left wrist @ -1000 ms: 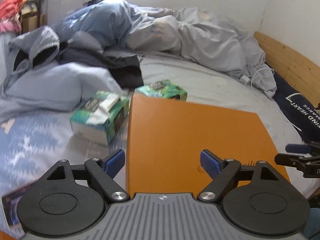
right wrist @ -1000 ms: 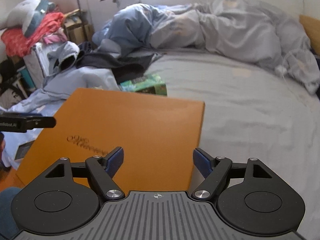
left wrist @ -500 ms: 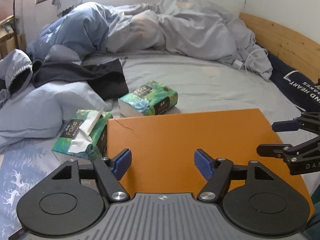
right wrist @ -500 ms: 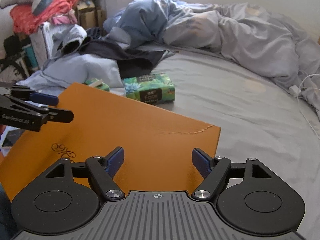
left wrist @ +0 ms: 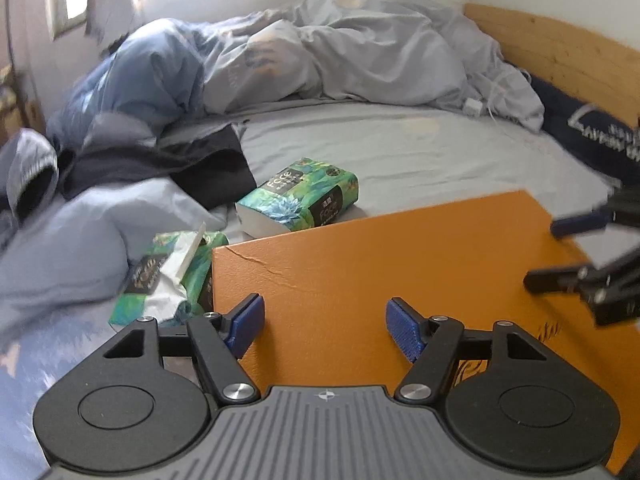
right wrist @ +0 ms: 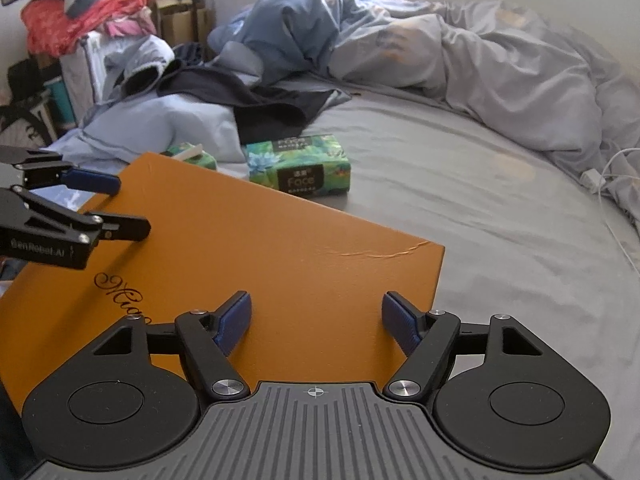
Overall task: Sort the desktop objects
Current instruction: 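Lower the orange box flat onto the bed with both grippers, then open both grippers and pull them back from the box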
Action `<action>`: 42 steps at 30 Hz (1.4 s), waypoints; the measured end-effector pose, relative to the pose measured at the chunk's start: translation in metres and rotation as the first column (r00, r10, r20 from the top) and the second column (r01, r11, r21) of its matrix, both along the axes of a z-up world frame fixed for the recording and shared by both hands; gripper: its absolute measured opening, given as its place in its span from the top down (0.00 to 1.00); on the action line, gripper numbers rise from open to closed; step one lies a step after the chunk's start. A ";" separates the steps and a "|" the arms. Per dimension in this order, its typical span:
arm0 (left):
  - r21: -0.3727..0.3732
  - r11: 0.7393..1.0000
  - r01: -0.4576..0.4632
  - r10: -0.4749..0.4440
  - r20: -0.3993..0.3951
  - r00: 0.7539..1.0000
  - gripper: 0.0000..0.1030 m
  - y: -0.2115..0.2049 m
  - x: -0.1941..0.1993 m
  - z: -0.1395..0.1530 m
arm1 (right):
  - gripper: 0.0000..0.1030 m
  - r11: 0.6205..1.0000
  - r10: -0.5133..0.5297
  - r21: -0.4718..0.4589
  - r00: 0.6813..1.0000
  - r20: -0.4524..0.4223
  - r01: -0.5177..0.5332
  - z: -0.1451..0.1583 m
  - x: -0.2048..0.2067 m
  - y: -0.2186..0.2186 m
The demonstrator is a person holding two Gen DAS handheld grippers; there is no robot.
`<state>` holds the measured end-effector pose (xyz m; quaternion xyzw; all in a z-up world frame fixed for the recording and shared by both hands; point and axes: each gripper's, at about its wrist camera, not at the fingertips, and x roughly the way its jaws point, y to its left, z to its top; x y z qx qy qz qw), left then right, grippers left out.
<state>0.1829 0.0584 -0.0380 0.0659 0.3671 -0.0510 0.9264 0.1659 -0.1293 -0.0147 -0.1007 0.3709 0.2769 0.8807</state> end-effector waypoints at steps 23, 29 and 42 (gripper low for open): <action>-0.095 0.991 -0.091 0.098 0.073 0.992 0.01 0.004 -0.076 0.061 | 0.00 0.983 -0.112 0.151 0.993 0.019 0.108 0.060 -0.087 -0.045; -0.137 0.984 -0.116 0.133 0.118 0.984 0.00 0.002 -0.106 0.086 | 0.00 0.975 -0.139 0.185 0.988 0.068 0.124 0.066 -0.115 -0.062; -0.152 0.965 -0.216 0.239 0.154 0.959 0.00 0.000 -0.152 0.090 | 0.00 0.954 -0.199 0.260 0.965 0.170 0.151 0.079 -0.176 -0.099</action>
